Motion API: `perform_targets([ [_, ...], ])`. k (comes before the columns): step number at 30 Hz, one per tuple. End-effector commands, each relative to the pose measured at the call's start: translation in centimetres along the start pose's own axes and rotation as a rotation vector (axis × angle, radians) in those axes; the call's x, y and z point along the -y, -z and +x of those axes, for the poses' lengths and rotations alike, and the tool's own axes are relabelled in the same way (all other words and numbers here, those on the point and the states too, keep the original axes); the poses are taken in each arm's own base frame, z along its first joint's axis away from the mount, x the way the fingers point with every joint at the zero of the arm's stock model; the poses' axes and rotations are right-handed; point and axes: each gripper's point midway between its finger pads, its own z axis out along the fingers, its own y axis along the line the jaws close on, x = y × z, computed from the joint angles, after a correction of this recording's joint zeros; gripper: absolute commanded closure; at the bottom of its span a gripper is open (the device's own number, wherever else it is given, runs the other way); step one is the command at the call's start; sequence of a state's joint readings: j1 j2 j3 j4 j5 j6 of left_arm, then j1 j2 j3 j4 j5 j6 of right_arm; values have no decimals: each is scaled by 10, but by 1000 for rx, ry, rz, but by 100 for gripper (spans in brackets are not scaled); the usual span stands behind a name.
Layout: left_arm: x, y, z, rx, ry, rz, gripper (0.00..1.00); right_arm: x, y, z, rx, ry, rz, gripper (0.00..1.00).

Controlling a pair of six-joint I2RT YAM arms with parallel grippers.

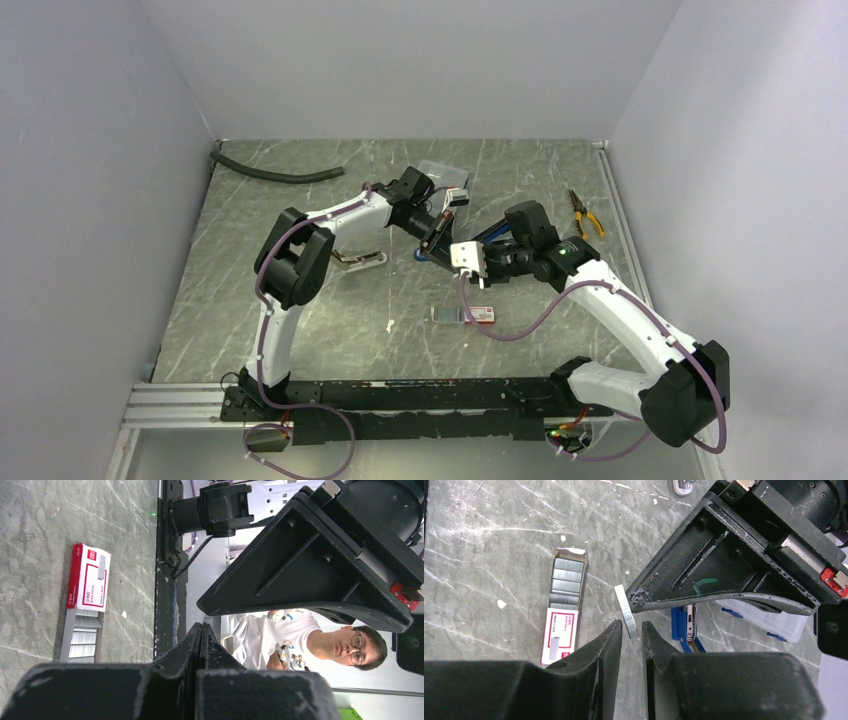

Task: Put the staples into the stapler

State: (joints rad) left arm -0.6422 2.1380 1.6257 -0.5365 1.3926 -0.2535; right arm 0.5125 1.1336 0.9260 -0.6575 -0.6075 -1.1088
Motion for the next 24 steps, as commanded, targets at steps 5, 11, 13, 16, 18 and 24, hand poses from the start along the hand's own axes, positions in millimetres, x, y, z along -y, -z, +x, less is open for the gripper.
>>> perform_targets([
  [5,17,0,-2,-9,-57,55,97,2,-2,-2,8,36,5,77],
  [11,17,0,-2,-9,-57,56,97,2,-2,-3,14,39,2,84],
  [13,16,0,-3,-9,-53,56,97,2,-2,-3,12,39,1,86],
  [16,16,0,-2,-10,-55,56,97,1,-2,-2,12,39,-2,88],
  [18,16,0,-2,-10,-62,54,97,1,-2,-2,11,40,-5,90],
  [24,14,1,-2,-9,-129,11,83,-3,-2,-5,23,37,-25,94],
])
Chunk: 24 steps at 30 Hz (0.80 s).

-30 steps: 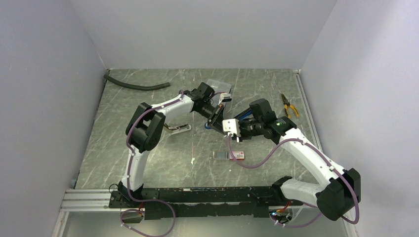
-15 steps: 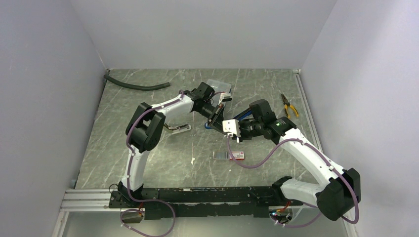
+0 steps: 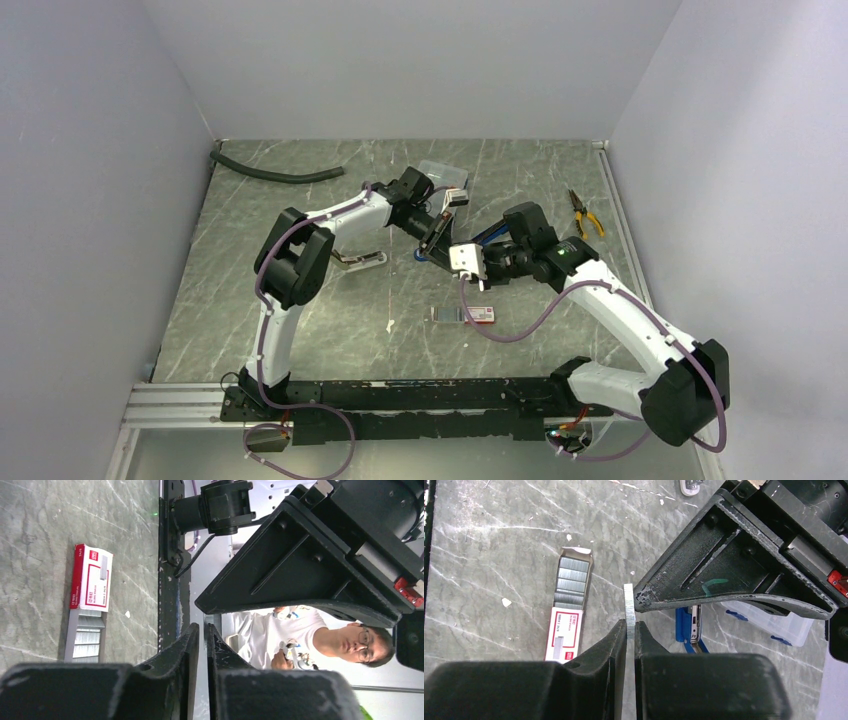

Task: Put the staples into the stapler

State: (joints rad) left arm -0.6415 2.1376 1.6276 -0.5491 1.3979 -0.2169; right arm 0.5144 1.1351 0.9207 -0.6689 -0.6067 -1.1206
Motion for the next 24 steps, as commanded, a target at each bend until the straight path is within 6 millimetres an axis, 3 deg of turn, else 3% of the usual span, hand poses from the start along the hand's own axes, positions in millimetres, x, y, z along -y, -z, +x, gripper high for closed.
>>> perform_targets([
  [1,13,1,-3,-6,-118,-4,78,1,0,-8,31,34,-13,94],
  [10,12,19,-15,28,-223,-71,62,-13,1,-13,65,-20,-52,95],
  [18,24,77,-24,125,-509,-255,53,-26,-4,-28,200,-282,-83,96],
  [24,42,88,-17,175,-753,-335,41,-16,-11,-37,315,-527,-138,96],
])
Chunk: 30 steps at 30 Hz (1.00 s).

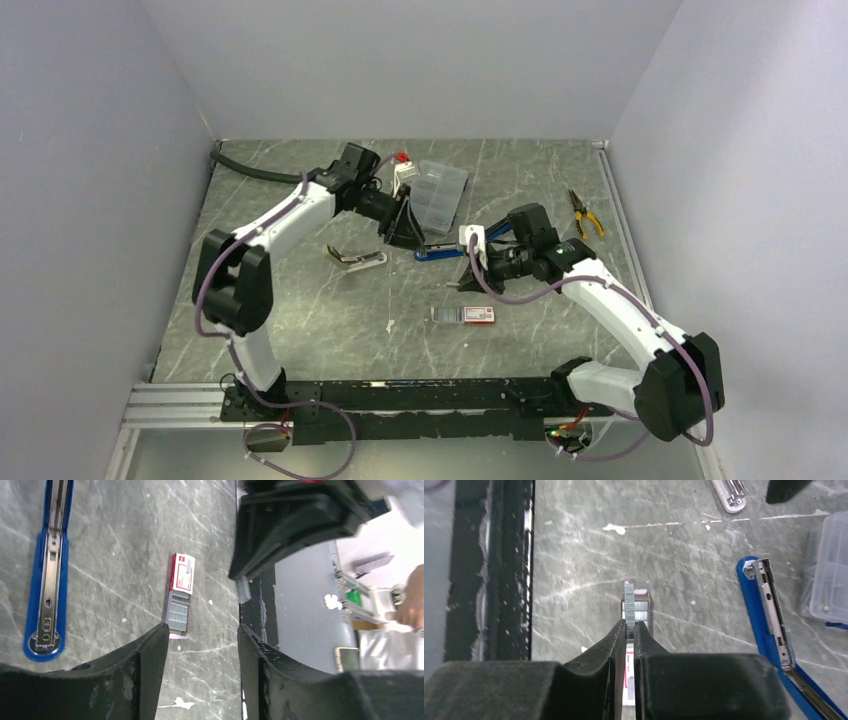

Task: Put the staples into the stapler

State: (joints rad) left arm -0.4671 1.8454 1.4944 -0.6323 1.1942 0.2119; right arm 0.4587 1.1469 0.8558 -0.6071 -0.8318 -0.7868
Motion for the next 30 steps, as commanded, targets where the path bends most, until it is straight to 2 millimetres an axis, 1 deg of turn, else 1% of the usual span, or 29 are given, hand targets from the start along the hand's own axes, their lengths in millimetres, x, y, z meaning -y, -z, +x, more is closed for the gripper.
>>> perform_targets([
  [1,24,6,-23,59,-301,-12,38,7,-6,-27,168,-183,-68,96],
  [3,28,4,-25,70,-295,6,34,14,-4,-33,219,-260,-87,96],
  [6,31,-3,-27,92,-277,26,31,25,-1,-38,270,-349,-101,96],
  [9,32,-13,-21,63,-284,23,29,34,4,-41,287,-388,-95,96],
  [13,27,-26,-18,44,-276,-3,25,36,8,-51,315,-414,-117,96],
  [17,26,-31,-19,51,-263,-4,22,39,9,-51,323,-427,-114,96],
  [20,27,-34,-17,46,-249,-2,23,43,12,-52,340,-447,-110,96],
  [23,31,-37,-16,46,-233,14,28,47,13,-51,344,-459,-98,96],
  [25,32,-39,-14,39,-225,19,34,49,14,-50,346,-460,-93,97],
  [30,34,-44,-13,32,-205,27,39,52,12,-49,349,-476,-85,97],
])
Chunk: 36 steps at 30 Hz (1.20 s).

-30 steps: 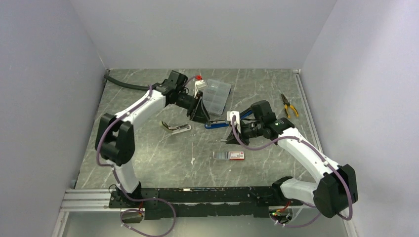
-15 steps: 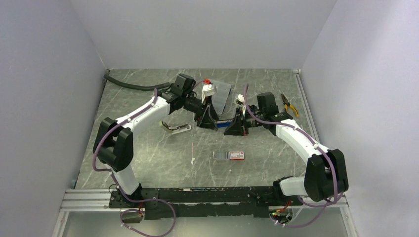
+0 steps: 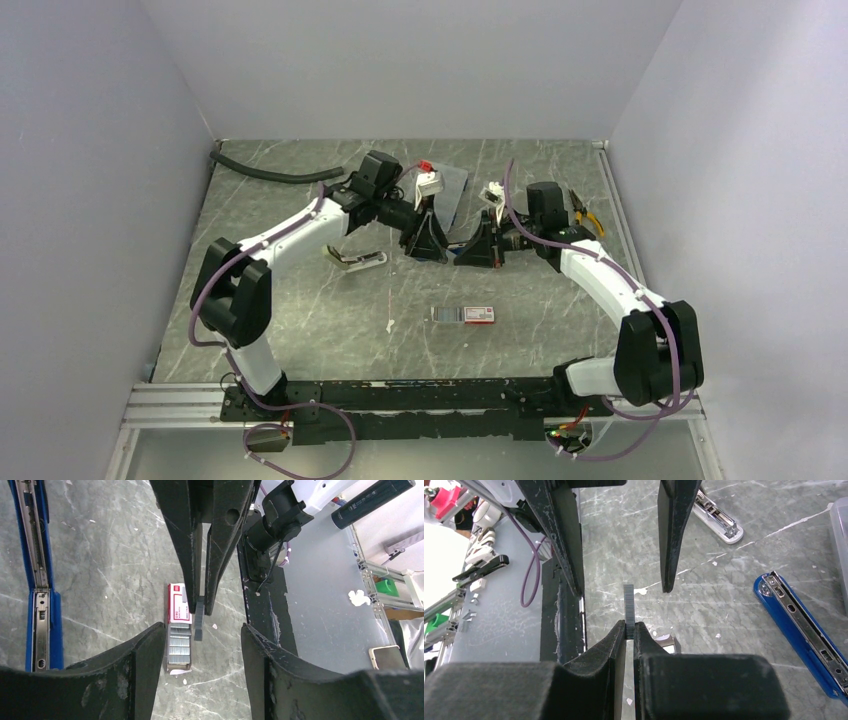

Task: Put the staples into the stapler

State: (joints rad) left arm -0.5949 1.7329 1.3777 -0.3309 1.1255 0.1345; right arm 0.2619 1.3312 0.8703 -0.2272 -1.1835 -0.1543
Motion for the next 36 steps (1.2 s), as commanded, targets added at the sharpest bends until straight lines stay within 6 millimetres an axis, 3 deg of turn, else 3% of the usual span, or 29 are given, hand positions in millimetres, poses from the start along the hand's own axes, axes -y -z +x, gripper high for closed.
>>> perform_targets([
  [1,1,-9,2,-2,32,18,40,1,0,-18,38,46,-17,97],
  [11,1,-12,2,-14,41,19,53,5,1,-14,37,34,-9,97],
  [21,-3,-13,-2,-16,42,4,52,6,0,-7,18,24,-24,98],
  [27,-2,-12,-3,-14,39,13,65,6,0,-5,19,19,-24,98],
  [36,-4,-10,-6,-13,38,0,63,5,0,-2,14,10,-36,98],
])
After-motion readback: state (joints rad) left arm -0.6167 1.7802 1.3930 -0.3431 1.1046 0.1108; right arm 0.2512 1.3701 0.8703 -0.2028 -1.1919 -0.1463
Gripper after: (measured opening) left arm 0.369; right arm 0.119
